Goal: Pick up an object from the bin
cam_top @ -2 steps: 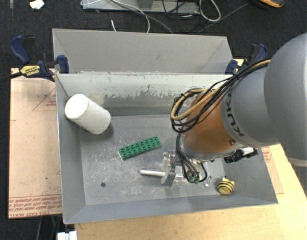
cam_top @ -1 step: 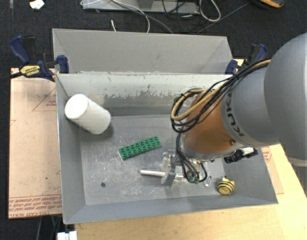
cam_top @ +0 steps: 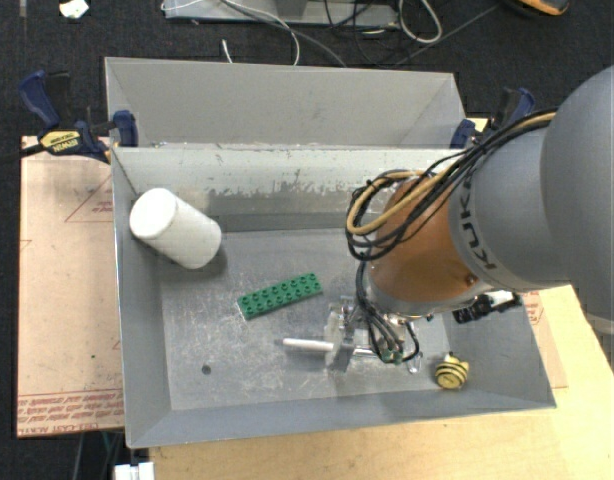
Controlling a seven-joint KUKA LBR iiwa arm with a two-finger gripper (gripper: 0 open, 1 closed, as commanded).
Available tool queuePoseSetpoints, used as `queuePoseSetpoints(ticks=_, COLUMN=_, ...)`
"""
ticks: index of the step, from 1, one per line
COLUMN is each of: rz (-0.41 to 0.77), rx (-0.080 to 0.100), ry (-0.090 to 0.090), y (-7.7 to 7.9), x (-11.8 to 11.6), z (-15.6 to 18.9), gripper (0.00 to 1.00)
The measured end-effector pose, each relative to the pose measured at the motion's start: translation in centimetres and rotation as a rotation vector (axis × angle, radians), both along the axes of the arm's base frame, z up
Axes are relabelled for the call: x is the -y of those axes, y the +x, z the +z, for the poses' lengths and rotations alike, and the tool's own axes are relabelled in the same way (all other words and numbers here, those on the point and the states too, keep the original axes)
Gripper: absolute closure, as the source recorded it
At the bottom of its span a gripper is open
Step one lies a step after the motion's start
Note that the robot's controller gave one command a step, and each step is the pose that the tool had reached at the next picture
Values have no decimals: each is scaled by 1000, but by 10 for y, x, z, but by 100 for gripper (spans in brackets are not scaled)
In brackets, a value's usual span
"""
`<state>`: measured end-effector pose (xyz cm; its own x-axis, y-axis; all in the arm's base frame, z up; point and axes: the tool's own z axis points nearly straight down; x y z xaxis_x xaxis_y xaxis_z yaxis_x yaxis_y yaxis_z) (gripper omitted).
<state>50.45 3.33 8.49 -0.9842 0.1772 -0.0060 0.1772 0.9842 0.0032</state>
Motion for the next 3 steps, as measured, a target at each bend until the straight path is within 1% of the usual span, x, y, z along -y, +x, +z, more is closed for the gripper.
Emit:
queuePoseSetpoints(ticks=1, rz=1, rx=-6, ry=0, y=-1, x=0, z=29, gripper=100)
queuePoseSetpoints(ticks=2, rz=1, rx=2, ry=0, y=1, x=0, z=68, gripper=100)
queuePoseSetpoints(ticks=3, rz=2, rx=-4, ry=0, y=0, x=0, z=116, gripper=100)
